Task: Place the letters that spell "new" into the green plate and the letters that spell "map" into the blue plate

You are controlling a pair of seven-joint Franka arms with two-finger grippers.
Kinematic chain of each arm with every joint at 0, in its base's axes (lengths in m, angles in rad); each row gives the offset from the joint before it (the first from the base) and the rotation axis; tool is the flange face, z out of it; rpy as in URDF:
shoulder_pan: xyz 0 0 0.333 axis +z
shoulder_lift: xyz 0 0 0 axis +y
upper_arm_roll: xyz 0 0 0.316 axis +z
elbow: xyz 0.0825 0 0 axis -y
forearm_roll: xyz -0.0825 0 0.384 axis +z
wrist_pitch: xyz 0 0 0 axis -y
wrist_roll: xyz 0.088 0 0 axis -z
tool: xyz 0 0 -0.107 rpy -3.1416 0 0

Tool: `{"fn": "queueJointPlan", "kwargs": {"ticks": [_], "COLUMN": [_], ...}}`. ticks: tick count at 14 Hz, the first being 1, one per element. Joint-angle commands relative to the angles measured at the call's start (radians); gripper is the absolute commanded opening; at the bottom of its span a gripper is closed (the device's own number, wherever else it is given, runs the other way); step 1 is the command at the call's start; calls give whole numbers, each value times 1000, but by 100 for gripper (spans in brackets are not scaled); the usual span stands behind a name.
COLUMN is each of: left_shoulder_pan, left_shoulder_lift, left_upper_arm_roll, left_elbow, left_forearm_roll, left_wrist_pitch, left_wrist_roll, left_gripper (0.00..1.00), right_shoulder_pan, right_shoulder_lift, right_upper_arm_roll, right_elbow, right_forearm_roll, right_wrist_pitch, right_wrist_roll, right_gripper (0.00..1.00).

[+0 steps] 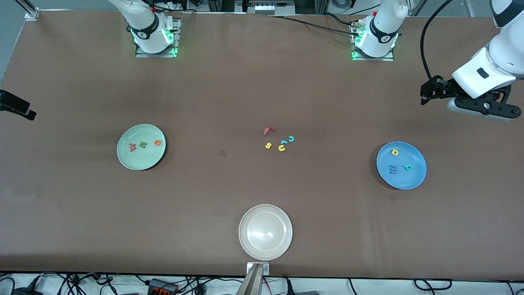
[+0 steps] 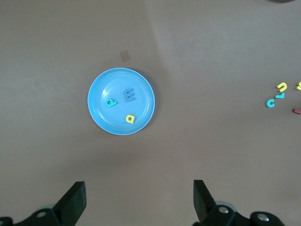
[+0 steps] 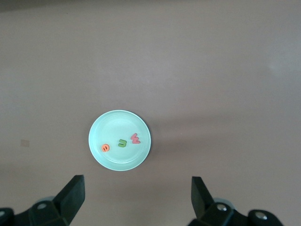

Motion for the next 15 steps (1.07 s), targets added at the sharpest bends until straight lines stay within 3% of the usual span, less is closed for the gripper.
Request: {"fn": "queueJointPlan", "kwargs": {"ticks": [1,6,9,15], "left_shoulder_pan": [1,2,5,5], "left_shoulder_lift": [-11,-11,-10,-11], "left_upper_arm_roll": [-3,-1,-1,-1], "left_elbow": [9,9,9,7], "left_forearm_roll": [-1,-1,-1,-1], "left_wrist_pitch": [-18,2,2,8], "left_wrist_roll": [13,13,14,14], "left_gripper": [100,100,100,100], "right_shoulder_pan": [-4,4,6,4], "right_shoulder_lift": [-22,-88,-171,-169], "right_upper_arm_roll": [20,17,17,20], "right_elbow": [-40,-150,-274,-275], "right_forearm_roll": [-15,-18,-18,-16], "right_wrist_pitch": [-10,1,71,65], "right_wrist_roll": [-8,-11,-13,-13], "right_gripper": [100,100,100,100]}}
